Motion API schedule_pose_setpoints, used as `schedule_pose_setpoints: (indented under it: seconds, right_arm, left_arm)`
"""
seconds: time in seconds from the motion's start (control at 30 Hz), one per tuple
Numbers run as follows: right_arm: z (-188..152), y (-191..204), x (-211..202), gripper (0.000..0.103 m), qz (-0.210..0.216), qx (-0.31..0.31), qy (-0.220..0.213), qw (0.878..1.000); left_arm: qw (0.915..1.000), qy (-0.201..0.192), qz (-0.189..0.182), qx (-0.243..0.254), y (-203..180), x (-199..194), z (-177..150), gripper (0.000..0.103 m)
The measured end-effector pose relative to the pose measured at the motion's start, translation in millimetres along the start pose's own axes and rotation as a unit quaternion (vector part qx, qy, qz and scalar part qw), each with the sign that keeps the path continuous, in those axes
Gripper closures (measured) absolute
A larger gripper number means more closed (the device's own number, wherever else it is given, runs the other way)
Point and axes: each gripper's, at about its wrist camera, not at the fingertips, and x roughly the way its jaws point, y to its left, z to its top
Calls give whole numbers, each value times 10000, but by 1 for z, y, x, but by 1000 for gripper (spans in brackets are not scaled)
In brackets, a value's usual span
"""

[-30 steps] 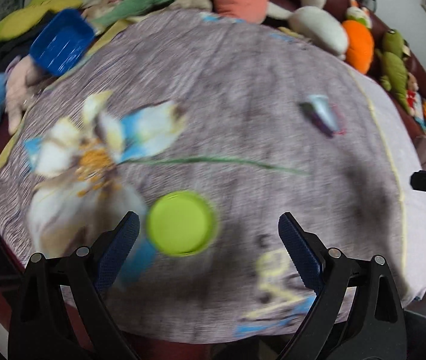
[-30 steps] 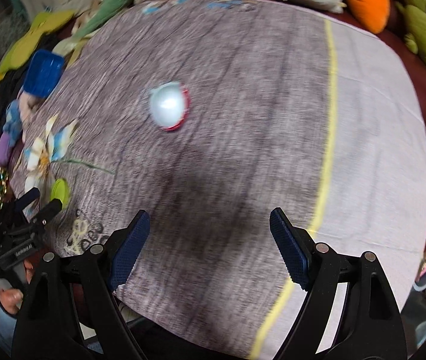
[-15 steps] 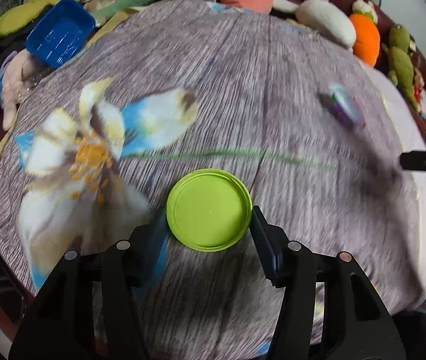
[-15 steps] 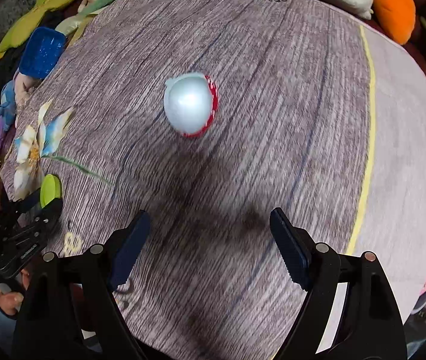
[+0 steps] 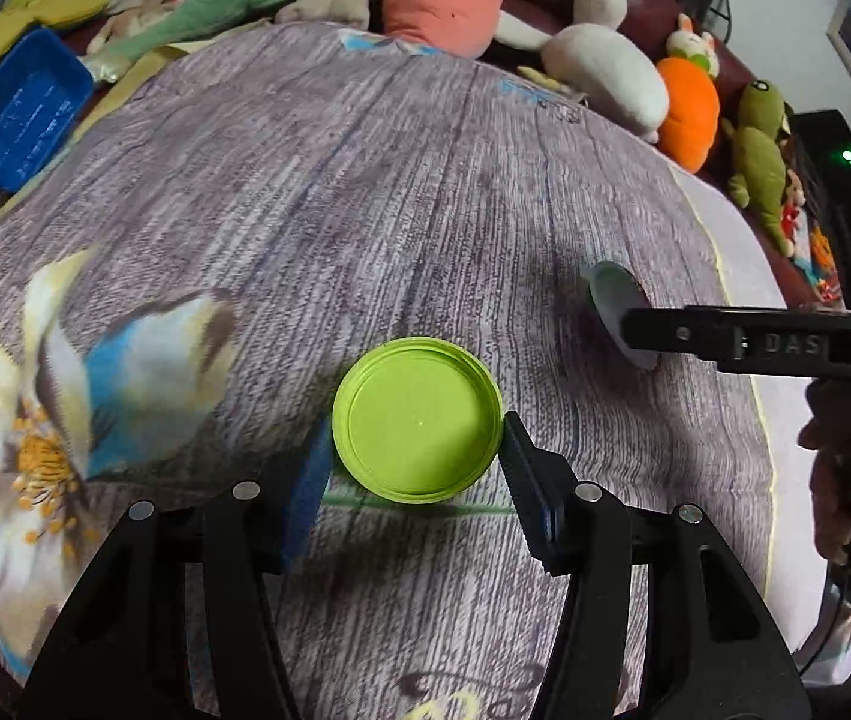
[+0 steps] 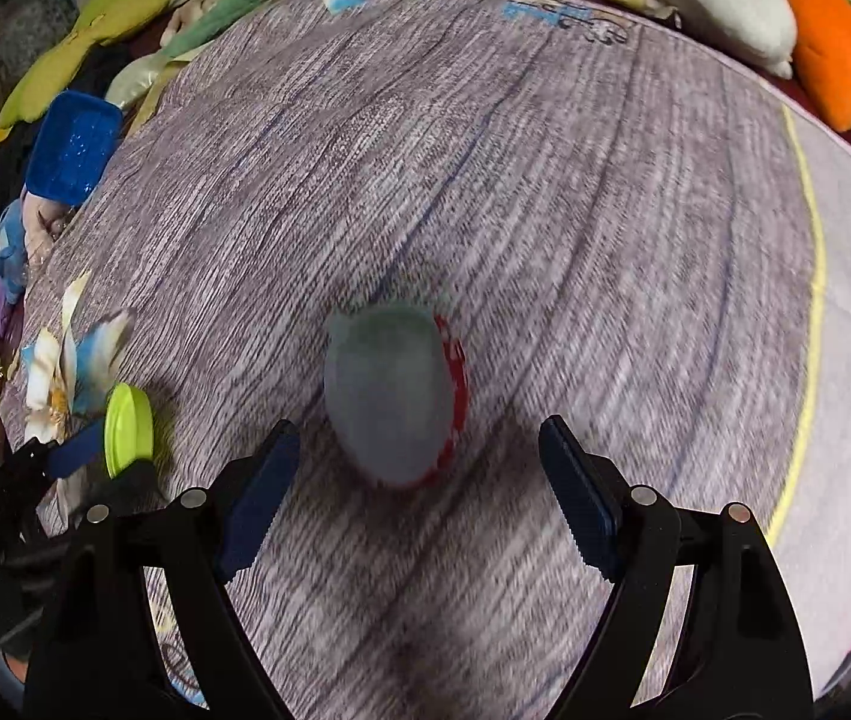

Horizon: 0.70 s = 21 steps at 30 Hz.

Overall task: Collect trash
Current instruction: 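Grasp the lime-green lid with the left tool while the right tool grasps the white cup lid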

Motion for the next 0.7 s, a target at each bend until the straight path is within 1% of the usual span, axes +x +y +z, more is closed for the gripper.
schedule_pose_setpoints:
  seconds: [0.03, 0.07, 0.1, 0.13, 0.17, 0.2, 0.23, 0.27, 0.43, 0.57, 0.63, 0.67, 0.7]
  right_arm:
    - [2, 0, 3, 25, 0, -35, 10, 10000]
    - [4, 0, 7, 30, 11, -64, 19, 10000]
    - [5, 0, 10, 41, 42, -76, 35, 10000]
    - [6, -1, 13, 47, 88, -81, 63, 9999]
    - [6, -2, 17, 60, 156, -74, 113, 9998]
    - [7, -4, 18, 76, 187, -59, 142, 9997]
    - [6, -7, 20, 84, 226, -11, 165, 9996]
    - [5, -10, 20, 90, 244, 24, 167, 9996]
    - [-4, -28, 5, 91, 352, 176, 65, 9992]
    - [-3, -32, 4, 89, 374, 156, 57, 9992]
    - [1, -34, 9, 88, 403, 198, 72, 9990]
    - [4, -34, 12, 86, 409, 210, 57, 9989]
    - [7, -33, 15, 82, 409, 199, 45, 9990]
  left_arm:
    - [10000, 31, 12, -3, -1, 3, 1, 46]
    - [10000, 48, 22, -7, -1, 5, 2, 46]
    - [10000, 69, 33, -16, -1, 7, 3, 46]
    - [9999, 96, 41, -27, -2, 9, 3, 46]
    - [9999, 114, 36, -28, -4, 11, 4, 46]
    - [9999, 123, 37, -20, -5, 12, 4, 46]
    - [9999, 127, 43, -5, -7, 12, 4, 46]
    - [9999, 134, 37, 20, -10, 13, 5, 46]
    - [9998, 135, 17, 128, -27, 15, 6, 46]
    - [9998, 85, 72, 149, -33, 18, 8, 46]
    - [9999, 92, 68, 68, -31, 21, 9, 46]
    - [9999, 103, 64, 23, -31, 22, 11, 46]
    - [9999, 99, 66, -8, -30, 23, 13, 46]
